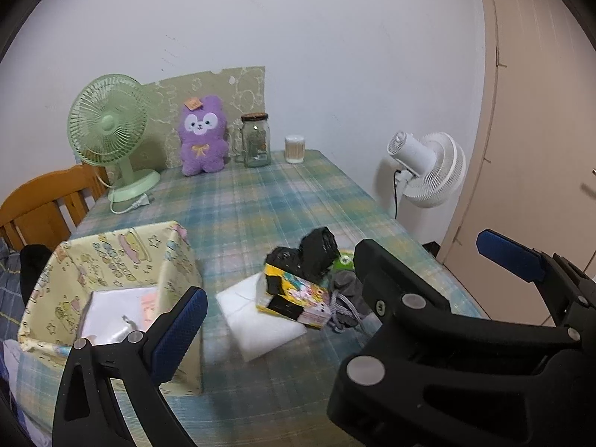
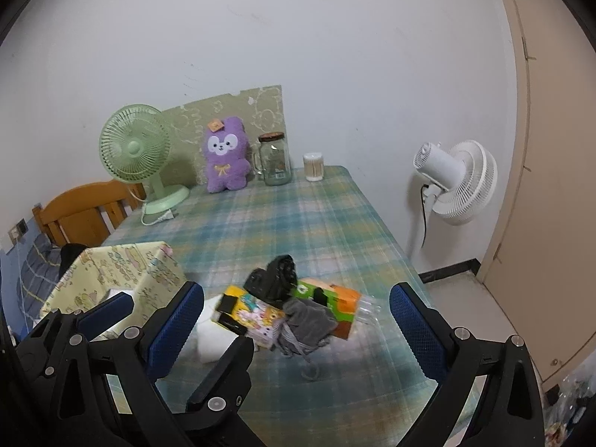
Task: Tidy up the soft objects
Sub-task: 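Grasp the grey knit glove with the right tool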
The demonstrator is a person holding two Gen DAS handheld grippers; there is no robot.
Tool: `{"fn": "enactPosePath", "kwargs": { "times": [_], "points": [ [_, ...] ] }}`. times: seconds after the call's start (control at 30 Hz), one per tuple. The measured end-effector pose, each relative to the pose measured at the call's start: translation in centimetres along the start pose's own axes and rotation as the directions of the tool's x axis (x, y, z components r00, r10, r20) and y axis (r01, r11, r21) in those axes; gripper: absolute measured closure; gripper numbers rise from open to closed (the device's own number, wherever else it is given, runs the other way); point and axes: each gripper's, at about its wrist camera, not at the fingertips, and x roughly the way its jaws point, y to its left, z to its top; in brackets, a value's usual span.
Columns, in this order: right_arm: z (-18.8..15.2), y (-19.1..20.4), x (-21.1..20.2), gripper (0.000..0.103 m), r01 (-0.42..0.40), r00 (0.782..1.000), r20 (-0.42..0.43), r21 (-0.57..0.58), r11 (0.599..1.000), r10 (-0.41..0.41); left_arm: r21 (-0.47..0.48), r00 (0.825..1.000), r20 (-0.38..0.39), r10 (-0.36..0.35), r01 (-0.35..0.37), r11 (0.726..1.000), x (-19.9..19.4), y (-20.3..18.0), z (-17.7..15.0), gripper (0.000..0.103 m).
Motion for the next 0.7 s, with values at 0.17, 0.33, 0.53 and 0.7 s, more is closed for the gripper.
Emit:
{"fn": "enactPosePath", "kwargs": {
  "times": [0.17, 0.33, 0.53, 0.7],
  "points": [
    [-0.8, -1.0, 0.8, 0.002, 0.005, 1.0, -0.011, 0.008, 1.0, -0.005, -0.003, 1.0, -0.015, -0.005, 0.005, 1.0, 1.0, -0.8, -0.7, 0.001],
    [-1.5, -1.6, 1.9, 0.002, 0.007, 0.999, -0.032, 0.006, 1.0, -0.007, -0.007, 0.999, -0.052, -0.016, 0.015, 1.0, 2.4, -1.0, -1.4, 0.0],
    [-2.9, -2.1, 4.0, 0.007, 0.011, 0.996, -0.093, 0.015, 1.0, -0.01, 0.002, 0.994, -0.113, -0.001, 0.001, 1.0, 4.4, -1.4, -2.5, 0.001],
    [-3.8, -2.3, 5.8, 0.01, 0.005, 0.99, -0.139, 0.035, 0.999, 0.0, 0.01, 0.989, -0.149, 0.014, -0.012, 1.0, 5.7, -1.2, -3.1, 0.001]
  ]
}}
